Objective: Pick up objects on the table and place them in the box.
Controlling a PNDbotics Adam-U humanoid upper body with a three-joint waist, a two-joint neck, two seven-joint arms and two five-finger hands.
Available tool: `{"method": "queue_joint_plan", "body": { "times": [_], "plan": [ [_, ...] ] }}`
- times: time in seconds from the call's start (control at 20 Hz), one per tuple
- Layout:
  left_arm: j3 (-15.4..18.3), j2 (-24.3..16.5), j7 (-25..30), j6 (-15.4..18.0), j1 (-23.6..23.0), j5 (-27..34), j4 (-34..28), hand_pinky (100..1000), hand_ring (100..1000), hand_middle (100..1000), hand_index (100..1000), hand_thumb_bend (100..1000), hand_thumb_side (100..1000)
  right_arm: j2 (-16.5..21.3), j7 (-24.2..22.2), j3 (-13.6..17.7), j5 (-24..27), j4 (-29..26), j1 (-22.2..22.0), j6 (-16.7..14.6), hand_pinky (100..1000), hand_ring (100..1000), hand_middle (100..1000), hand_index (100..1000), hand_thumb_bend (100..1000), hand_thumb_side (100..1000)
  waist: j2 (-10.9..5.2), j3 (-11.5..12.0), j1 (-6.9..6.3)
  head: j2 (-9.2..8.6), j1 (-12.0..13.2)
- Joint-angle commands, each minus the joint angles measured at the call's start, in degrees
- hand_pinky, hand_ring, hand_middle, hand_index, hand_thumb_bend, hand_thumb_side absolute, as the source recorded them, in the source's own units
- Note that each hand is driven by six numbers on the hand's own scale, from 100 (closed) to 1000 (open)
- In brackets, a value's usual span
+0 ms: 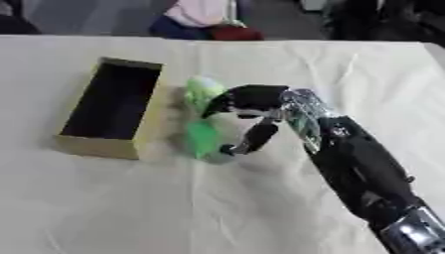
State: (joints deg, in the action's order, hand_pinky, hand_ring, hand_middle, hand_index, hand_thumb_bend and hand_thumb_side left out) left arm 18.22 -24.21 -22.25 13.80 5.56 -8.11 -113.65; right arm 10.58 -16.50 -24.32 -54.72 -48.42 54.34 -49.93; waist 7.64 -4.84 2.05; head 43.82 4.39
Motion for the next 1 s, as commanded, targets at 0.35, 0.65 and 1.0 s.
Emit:
{"method": "queue_joint_plan", "body": {
  "times": [0.35,0.65,1.0],
  "plan": [
    [0.65,-0.53,0.48,-0.25,0.32,-0.47,-0.94,727,647,708,857,100,784,0.65,2.91,1.41,-2.52,-0.46,0.52,-1.99,855,823,773,905,302,627,-0.54,-0.1,-0.33,0.29,0.11],
    [0.71,-0.44,0.72,-0.37,0.45,-0.54,-0.94,727,646,709,857,100,784,0.26,5.74,1.57,-3.69,-1.05,0.43,-0.9,855,823,773,906,304,629,-0.4,0.16,-0.36,0.29,0.12],
    [0.71,-0.33,1.01,-0.28,0.7,-0.58,-0.94,728,644,710,857,100,785,-0.57,7.93,1.62,-5.31,-2.04,0.64,0.77,854,821,771,908,309,650,-0.05,0.37,-0.47,0.29,-0.05]
  ]
}}
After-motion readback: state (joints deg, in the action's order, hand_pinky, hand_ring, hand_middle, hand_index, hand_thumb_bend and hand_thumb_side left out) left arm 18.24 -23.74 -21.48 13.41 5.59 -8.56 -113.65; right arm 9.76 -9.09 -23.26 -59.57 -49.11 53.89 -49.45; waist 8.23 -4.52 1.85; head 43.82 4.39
